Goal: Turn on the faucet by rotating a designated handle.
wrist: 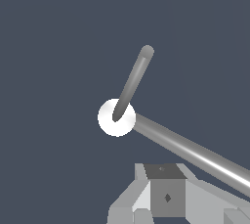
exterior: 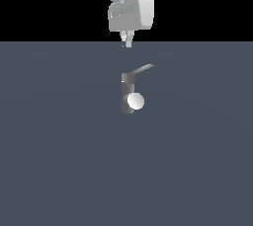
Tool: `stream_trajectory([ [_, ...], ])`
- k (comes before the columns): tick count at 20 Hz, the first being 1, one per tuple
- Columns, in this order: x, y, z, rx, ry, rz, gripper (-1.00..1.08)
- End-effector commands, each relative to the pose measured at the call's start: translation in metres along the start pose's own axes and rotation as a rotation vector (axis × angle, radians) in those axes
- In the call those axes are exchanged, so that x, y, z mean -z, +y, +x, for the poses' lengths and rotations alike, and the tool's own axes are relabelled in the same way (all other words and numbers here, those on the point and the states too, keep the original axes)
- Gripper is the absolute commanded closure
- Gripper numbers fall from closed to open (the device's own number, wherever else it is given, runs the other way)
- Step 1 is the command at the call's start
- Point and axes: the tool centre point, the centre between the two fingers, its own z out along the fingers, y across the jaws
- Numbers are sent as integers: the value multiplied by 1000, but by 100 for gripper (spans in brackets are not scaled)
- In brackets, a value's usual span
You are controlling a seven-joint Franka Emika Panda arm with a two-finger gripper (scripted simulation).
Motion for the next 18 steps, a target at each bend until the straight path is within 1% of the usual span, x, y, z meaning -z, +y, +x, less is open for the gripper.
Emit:
stream_trajectory([
  [1,-16,-9,16,-67,-3,-2,108],
  [10,-67,-30,73,-292,-15,-10,108],
  [18,-95,-35,106,-415,-24,-13,108],
])
